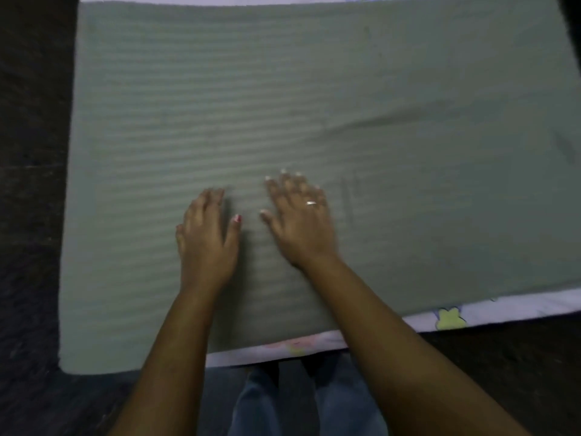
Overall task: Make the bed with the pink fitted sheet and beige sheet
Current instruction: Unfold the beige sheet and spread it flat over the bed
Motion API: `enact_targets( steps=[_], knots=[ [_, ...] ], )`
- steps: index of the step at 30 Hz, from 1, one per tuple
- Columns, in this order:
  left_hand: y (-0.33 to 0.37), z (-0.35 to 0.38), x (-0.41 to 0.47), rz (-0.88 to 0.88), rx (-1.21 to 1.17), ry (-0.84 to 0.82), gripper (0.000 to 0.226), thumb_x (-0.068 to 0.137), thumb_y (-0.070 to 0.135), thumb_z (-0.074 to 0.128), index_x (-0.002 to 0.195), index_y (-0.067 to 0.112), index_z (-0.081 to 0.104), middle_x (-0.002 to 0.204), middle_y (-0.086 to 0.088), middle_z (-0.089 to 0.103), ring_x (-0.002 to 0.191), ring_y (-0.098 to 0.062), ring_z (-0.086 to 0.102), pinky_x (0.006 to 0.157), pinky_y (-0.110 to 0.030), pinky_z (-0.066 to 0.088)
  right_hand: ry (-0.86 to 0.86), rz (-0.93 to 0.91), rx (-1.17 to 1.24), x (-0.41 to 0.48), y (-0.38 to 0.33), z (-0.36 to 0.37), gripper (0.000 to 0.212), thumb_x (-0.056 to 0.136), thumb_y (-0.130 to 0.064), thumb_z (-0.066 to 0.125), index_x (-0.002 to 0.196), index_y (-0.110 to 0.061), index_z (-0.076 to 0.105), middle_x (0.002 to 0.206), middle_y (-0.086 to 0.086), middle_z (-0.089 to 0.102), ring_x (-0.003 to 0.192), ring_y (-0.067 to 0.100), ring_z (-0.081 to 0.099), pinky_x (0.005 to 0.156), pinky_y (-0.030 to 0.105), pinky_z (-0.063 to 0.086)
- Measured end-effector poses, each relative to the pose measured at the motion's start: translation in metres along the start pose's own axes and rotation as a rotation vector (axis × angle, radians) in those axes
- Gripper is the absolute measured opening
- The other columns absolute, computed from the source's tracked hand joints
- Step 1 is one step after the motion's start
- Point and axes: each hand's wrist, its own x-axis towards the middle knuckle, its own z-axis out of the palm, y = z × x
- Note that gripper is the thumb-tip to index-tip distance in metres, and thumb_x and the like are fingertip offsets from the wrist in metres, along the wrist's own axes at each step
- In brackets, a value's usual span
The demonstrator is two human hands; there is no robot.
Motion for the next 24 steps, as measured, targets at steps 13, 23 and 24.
enact_targets(
  steps=[13,23,24],
  knots=[
    [0.136,0.099,-0.034,0.229,0.250,-0.337,0.057,0.098,0.045,0.031,0.150,0.038,0.007,0.160,0.005,-0.001,0.147,-0.018,-0.006,0.114,-0.052,-0.004,0.159,0.826,-0.096,-0.108,0.228,-0.068,0.066,0.093,-0.049,0.021,0.147,-0.012,0.032,0.151,0.016,0.033,0.140,0.037,0.028,0.112,0.056,0.024],
    [0.208,0.152,-0.031,0.295,0.276,-0.344,0.054,0.099,0.045,0.020,0.150,0.034,0.008,0.160,0.004,-0.004,0.147,-0.020,-0.007,0.114,-0.052,-0.004,0.025,0.377,-0.100,-0.098,0.284,-0.069,0.057,0.094,-0.055,0.024,0.147,-0.035,0.031,0.153,-0.003,0.033,0.140,0.025,0.033,0.111,0.050,0.023],
    [0.216,0.158,-0.031,0.306,0.277,-0.340,0.058,0.095,0.050,0.012,0.150,0.034,0.008,0.160,0.004,-0.004,0.147,-0.021,-0.007,0.114,-0.053,-0.005,0.036,0.454,-0.111,-0.109,0.315,-0.078,0.058,0.094,-0.055,0.023,0.148,-0.035,0.029,0.154,-0.002,0.032,0.141,0.026,0.031,0.112,0.051,0.021]
  ],
)
